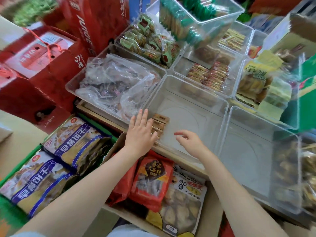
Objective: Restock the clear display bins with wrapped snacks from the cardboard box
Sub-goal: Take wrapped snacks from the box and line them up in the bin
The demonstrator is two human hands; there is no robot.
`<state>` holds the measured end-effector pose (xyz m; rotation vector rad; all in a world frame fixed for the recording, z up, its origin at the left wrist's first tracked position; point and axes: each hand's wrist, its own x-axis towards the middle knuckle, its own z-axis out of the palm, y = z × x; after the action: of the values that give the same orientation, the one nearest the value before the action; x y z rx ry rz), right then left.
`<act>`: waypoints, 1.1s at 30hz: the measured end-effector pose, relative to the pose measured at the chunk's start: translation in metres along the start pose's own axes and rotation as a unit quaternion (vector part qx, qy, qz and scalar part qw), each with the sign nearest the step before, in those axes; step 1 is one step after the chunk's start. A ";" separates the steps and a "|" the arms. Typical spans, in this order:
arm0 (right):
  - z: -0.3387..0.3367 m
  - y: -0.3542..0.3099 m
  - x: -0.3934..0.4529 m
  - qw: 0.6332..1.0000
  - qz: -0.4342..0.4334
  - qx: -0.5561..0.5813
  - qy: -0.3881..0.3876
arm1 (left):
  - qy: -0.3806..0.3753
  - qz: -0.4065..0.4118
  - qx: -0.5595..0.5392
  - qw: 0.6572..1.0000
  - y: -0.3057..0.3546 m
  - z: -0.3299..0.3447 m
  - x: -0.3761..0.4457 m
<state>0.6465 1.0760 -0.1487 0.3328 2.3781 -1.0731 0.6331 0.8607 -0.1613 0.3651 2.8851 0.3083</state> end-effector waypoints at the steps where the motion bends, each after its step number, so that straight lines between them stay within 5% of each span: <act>1: -0.010 0.005 -0.025 1.000 -0.014 0.011 0.010 | 0.000 0.001 -0.004 1.000 0.009 -0.006 -0.007; 5: -0.049 0.033 -0.147 0.995 -0.053 0.055 0.060 | -0.003 0.082 -0.055 0.995 0.077 -0.015 -0.052; 9: -0.091 0.084 -0.260 0.984 -0.046 0.039 0.170 | -0.104 0.218 -0.075 0.968 0.193 -0.022 -0.114; 14: -0.141 0.177 -0.378 0.923 0.003 0.070 0.379 | -0.132 0.390 -0.130 0.902 0.336 -0.005 -0.181; 19: -0.169 0.284 -0.453 0.891 0.067 0.009 0.448 | -0.112 0.443 -0.182 0.871 0.433 0.027 -0.238; 26: -0.197 0.397 -0.459 0.924 0.227 -0.133 0.278 | -0.089 0.407 -0.131 0.899 0.479 0.063 -0.263; 30: -0.201 0.425 -0.434 0.913 0.330 -0.215 0.106 | -0.049 0.399 -0.094 0.911 0.477 0.066 -0.264; 33: -0.194 0.437 -0.418 0.900 0.330 -0.282 0.041 | -0.053 0.388 -0.079 0.917 0.479 0.060 -0.267</act>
<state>1.1124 1.5040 -0.0896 0.8877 2.2415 -0.0510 1.0056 1.2542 -0.0571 1.4345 2.4444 0.6096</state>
